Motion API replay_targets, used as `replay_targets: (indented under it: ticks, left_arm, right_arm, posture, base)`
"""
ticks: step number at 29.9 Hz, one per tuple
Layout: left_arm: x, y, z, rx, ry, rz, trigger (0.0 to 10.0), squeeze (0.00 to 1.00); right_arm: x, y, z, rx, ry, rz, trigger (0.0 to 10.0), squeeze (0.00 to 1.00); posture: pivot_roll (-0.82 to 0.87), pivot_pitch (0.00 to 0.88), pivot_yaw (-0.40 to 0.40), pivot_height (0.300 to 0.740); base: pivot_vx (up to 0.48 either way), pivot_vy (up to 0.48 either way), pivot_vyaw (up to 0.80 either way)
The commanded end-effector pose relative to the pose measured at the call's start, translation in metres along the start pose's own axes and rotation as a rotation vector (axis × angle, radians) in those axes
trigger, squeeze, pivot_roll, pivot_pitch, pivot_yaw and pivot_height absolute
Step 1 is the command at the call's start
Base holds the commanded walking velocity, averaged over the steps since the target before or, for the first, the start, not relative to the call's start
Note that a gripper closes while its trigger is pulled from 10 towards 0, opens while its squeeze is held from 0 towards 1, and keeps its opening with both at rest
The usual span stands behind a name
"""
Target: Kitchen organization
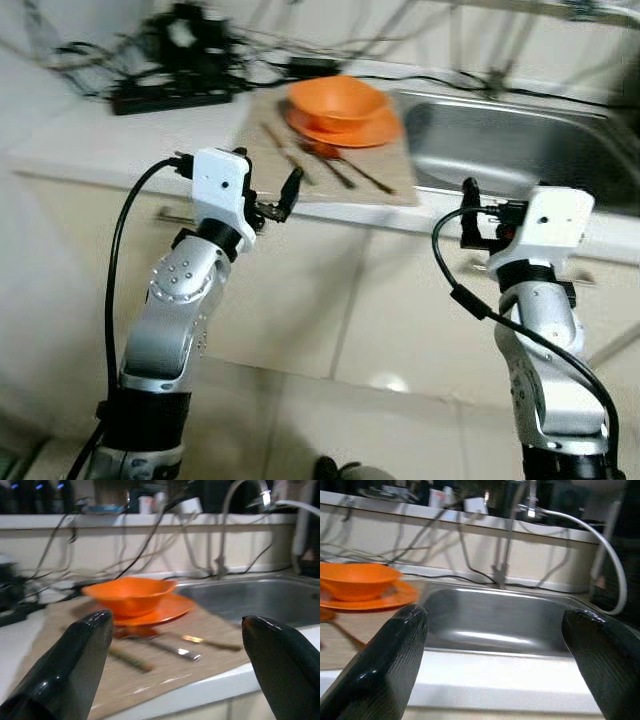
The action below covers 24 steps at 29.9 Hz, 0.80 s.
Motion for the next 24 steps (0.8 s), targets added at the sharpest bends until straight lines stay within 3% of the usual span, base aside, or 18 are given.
replay_targets:
  ticks: [1, 4, 9, 24]
  left_arm:
    - [0.001, 0.008, -0.002, 0.031, -0.005, 0.011, 10.0, 0.0]
    - [-0.001, 0.008, -0.002, 0.034, 0.01, 0.016, 10.0, 0.0]
    - [-0.015, 0.002, -0.003, -0.011, 0.083, 0.001, 10.0, 0.0]
    - [-0.027, 0.0, -0.003, -0.033, 0.133, -0.024, 10.0, 0.0]
  right_arm:
    - [0.003, 0.005, -0.002, 0.009, 0.002, 0.011, 10.0, 0.0]
    - [0.0, 0.005, -0.003, 0.007, 0.024, 0.005, 10.0, 0.0]
    - [-0.02, 0.0, -0.003, -0.039, 0.198, 0.006, 10.0, 0.0]
    - [-0.032, -0.003, 0.001, -0.052, 0.28, 0.01, 10.0, 0.0]
  posture:
    - [-0.02, 0.005, -0.043, 0.74]
    - [-0.02, 0.004, -0.044, 0.74]
    - [-0.02, 0.001, -0.047, 0.74]
    - [-0.02, 0.001, -0.049, 0.74]
  base:
    - [0.27, 0.0, -0.8]
    - [0.286, 0.0, -0.8]
    - [0.33, 0.0, 0.0]
    - [0.352, 0.0, 0.0]
Point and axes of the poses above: a point about 5 cm out from each wrist's last joint towards the gripper, its own z axis pointing back from the gripper into the wrist, its own y axis along the axis of the wrist's last joint, x = y × z, the point moved 4 cm from there along -z, pointing out of the wrist towards the gripper, and after that the axes turned 4 degrees about -z, right-handed, at the moved point
